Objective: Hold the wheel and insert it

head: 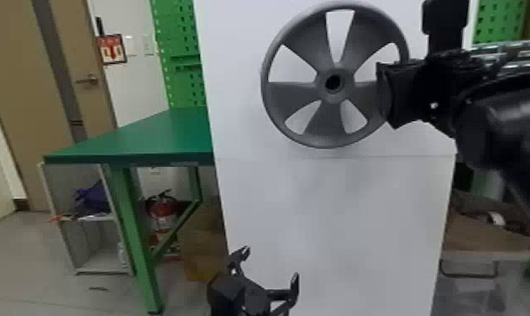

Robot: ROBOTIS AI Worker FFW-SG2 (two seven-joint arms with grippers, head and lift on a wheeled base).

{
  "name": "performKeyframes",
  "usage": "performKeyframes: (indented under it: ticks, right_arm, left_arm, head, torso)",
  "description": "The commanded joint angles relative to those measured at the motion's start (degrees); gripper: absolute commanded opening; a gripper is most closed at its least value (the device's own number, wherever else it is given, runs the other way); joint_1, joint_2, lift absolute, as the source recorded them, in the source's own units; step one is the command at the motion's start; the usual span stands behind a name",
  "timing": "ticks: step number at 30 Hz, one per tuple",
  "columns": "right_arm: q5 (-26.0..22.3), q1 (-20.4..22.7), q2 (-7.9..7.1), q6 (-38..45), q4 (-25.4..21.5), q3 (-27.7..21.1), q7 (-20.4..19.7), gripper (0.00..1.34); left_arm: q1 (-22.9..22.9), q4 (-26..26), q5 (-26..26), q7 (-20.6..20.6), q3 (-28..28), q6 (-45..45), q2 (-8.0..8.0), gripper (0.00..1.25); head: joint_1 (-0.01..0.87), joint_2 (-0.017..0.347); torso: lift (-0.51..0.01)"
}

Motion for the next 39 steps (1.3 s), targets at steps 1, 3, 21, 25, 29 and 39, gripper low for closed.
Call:
performKeyframes:
  ticks: [1,3,21,25,29,39]
  right_arm:
    - [-0.1,-0.7,0.06,-0.3,0.1,0.0,-0.1,0.18]
    - [-0.1,-0.8,0.06,-0.7,0.7,-0.4,-0.7,0.18]
    - [-2.3,-3.9,0.06,0.7,7.0,-2.1,-1.6,0.18]
    - [-2.3,-4.1,0.06,1.2,7.9,-2.0,-2.3,0.18]
    - [-2.4,-3.9,0.06,2.2,8.0,-1.2,-5.0,0.18]
    - [-3.0,-2.6,0.06,1.6,7.8,-1.5,-12.6,0.18]
  left_arm:
    - [-0.3,0.0,0.0,0.0,-0.3,0.0,0.25,1.15]
    - [-0.4,0.1,0.2,0.1,-0.5,0.0,0.33,1.15]
    - [-1.0,0.1,1.6,1.9,-3.2,-0.1,2.71,1.15]
    - [-1.4,0.1,1.5,2.3,-3.8,-0.1,3.23,1.15]
    - [-1.3,0.1,1.6,2.7,-3.9,-0.1,3.41,1.15]
    - [-1.3,0.1,2.2,2.8,-4.3,-0.1,4.20,1.15]
  head:
    - [0.344,0.310]
    - [0.344,0.310]
    - [0.344,0.310]
    - [0.344,0.310]
    - [0.344,0.310]
    - [0.344,0.310]
  torso:
    - [-0.483]
    - [-0.483]
    - [-0.483]
    - [-0.483]
    - [-0.483]
    - [-0.483]
